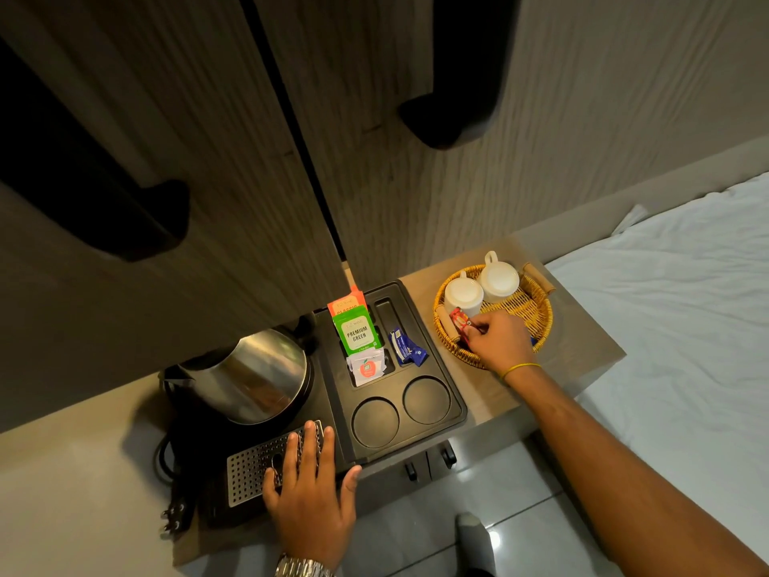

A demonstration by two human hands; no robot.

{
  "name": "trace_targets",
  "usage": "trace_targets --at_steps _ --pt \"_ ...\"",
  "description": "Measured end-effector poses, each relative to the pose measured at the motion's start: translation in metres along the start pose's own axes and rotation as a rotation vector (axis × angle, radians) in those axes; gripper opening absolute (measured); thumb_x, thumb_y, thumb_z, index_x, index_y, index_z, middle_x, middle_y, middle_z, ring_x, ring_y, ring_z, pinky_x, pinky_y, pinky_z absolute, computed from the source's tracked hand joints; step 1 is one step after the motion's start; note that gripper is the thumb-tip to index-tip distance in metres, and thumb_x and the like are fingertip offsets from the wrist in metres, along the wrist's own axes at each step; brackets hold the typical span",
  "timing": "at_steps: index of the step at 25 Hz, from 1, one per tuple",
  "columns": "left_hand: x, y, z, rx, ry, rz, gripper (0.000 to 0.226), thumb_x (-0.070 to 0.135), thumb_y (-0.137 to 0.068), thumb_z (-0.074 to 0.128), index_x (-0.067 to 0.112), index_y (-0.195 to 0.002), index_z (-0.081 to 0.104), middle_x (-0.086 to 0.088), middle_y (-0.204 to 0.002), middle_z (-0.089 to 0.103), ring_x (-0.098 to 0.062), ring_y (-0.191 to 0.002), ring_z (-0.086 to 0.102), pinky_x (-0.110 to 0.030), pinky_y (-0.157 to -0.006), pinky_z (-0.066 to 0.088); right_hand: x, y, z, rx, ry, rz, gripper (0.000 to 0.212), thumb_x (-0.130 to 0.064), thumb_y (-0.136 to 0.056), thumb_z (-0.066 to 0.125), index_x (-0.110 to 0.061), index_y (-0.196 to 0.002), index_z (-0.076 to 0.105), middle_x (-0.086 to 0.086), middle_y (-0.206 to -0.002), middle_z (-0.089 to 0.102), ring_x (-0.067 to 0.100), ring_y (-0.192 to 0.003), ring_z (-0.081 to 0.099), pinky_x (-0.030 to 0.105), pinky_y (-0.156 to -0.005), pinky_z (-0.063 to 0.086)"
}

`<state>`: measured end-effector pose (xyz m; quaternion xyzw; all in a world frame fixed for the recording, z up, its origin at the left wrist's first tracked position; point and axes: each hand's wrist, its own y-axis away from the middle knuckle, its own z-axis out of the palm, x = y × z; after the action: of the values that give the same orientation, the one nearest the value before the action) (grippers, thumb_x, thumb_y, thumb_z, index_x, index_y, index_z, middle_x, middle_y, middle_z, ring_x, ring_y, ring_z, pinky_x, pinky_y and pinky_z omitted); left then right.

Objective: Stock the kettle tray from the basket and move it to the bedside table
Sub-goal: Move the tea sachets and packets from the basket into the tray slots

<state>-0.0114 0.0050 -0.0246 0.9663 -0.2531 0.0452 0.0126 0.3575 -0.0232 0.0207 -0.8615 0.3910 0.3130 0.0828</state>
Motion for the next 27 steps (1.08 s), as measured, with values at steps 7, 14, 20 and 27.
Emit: trace_targets --at_steps 7,14,20,27 --pt "0.003 0.000 -0.005 -0.014 0.005 -0.006 0.071 0.066 -0.094 0.035 0.026 -0.151 0.046 -0.006 -0.161 0.045 -0.032 -0.145 0.046 -0.065 -0.106 0.033 -0.012 0.015 -0.025 0.141 -0.191 -0.014 0.013 -0.025 -0.085 0.079 -0.019 -0.097 0.082 0.000 -0.085 0.077 0.017 -0.081 0.069 0.026 -0.073 0.056" --pt "0.004 0.000 -0.008 -0.015 0.017 -0.009 0.071 0.067 -0.096 0.028 0.025 -0.149 0.050 -0.005 -0.161 0.045 -0.032 -0.146 0.045 -0.065 -0.107 0.033 -0.082 0.001 0.010 0.058 -0.294 -0.154 0.017 -0.017 -0.079 0.082 -0.018 -0.096 0.080 -0.001 -0.084 0.074 0.011 -0.075 0.066 0.023 -0.071 0.053" --pt "0.004 -0.001 -0.009 -0.028 0.019 -0.011 0.071 0.068 -0.097 0.027 0.026 -0.151 0.047 -0.003 -0.162 0.042 -0.030 -0.147 0.042 -0.065 -0.107 0.034 -0.116 -0.024 0.048 -0.085 0.058 -0.226 0.020 -0.012 -0.082 0.069 -0.015 -0.101 0.071 0.012 -0.103 0.072 0.033 -0.093 0.069 0.037 -0.077 0.057" --pt "0.005 -0.002 -0.009 -0.031 0.017 -0.018 0.072 0.068 -0.099 0.020 0.027 -0.150 0.048 -0.004 -0.161 0.046 -0.031 -0.147 0.044 -0.066 -0.106 0.035 -0.118 -0.034 0.065 -0.135 0.168 -0.237 0.022 -0.025 -0.095 0.062 -0.005 -0.103 0.069 0.019 -0.108 0.068 0.037 -0.101 0.066 0.040 -0.079 0.052"
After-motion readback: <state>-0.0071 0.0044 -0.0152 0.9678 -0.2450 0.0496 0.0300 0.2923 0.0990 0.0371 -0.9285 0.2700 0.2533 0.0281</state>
